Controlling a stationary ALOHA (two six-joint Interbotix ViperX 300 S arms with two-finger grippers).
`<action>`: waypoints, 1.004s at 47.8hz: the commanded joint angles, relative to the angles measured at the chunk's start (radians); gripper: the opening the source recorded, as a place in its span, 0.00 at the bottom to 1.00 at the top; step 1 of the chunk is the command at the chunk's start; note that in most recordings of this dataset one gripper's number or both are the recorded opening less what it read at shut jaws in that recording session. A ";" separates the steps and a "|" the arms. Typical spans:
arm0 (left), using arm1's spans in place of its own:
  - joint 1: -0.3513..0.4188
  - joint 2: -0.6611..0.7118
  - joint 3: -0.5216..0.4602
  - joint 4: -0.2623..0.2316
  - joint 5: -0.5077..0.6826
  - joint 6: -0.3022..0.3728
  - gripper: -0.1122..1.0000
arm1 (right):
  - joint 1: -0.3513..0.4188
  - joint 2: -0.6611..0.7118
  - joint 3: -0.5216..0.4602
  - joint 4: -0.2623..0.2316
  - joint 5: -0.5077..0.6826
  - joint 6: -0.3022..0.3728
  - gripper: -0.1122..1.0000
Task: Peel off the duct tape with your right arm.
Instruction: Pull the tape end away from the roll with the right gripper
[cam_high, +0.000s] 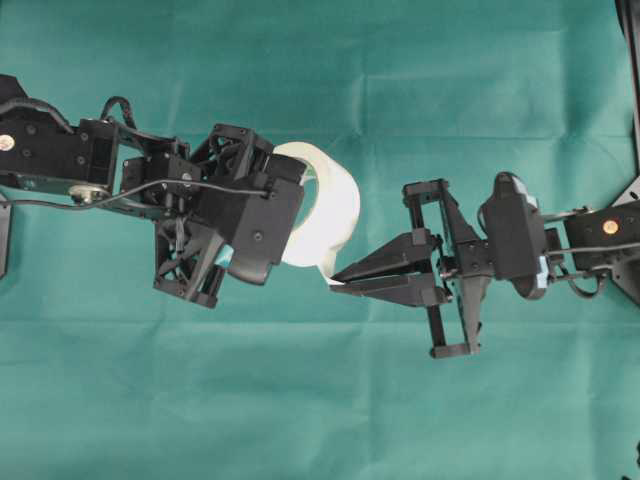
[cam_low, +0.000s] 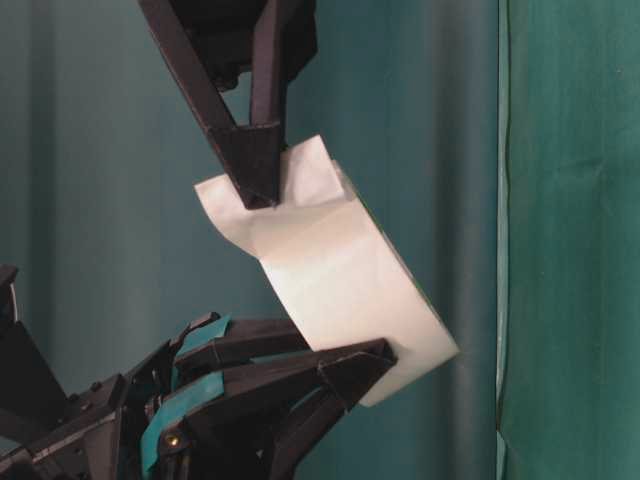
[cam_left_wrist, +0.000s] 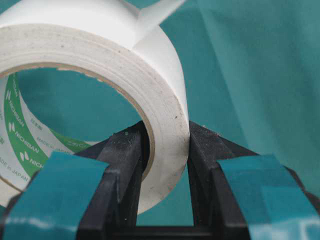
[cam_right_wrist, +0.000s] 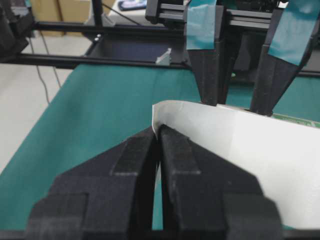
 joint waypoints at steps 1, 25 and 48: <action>0.046 -0.021 -0.014 0.008 -0.005 -0.012 0.29 | 0.046 -0.008 -0.037 -0.003 -0.008 -0.002 0.01; 0.063 -0.020 -0.012 0.009 -0.003 -0.018 0.29 | 0.075 0.017 -0.072 -0.003 0.018 -0.002 0.01; 0.064 -0.021 -0.014 0.008 -0.002 -0.044 0.29 | 0.091 0.021 -0.078 -0.005 0.018 -0.002 0.01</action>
